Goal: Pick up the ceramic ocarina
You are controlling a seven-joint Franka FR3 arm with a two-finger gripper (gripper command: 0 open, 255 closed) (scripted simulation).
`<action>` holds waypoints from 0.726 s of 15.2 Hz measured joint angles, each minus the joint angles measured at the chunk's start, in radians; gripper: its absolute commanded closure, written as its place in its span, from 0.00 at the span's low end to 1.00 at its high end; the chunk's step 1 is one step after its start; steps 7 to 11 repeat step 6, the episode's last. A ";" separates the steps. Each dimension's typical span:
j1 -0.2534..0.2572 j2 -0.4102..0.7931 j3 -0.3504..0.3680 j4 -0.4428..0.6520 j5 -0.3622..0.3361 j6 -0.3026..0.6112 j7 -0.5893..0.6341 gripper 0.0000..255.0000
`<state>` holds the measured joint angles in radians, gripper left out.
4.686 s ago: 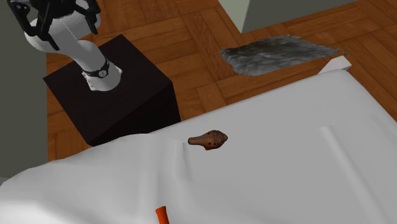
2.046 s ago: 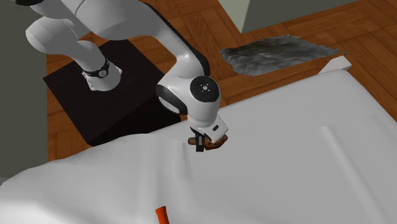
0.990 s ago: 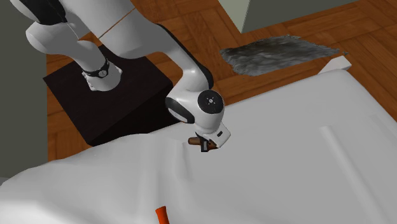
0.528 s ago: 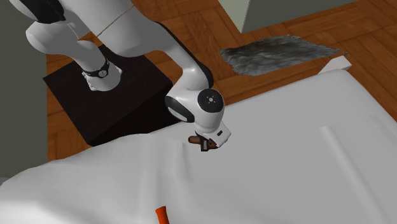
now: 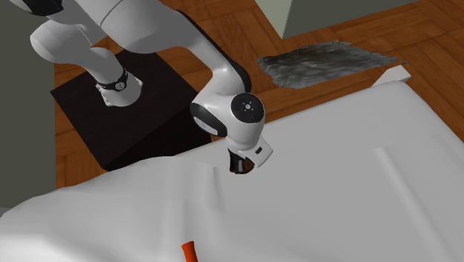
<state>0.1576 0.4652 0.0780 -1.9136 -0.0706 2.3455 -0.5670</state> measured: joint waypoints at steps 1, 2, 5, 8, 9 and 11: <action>0.000 -0.007 0.001 0.003 0.001 -0.010 -0.001 1.00; -0.002 -0.019 0.001 0.000 0.003 -0.019 -0.003 1.00; -0.003 -0.044 0.003 0.005 0.006 -0.049 -0.005 1.00; -0.003 -0.050 0.003 0.007 0.006 -0.057 -0.005 1.00; -0.003 -0.050 0.003 0.007 0.006 -0.057 -0.005 1.00; -0.003 -0.050 0.003 0.007 0.006 -0.057 -0.005 1.00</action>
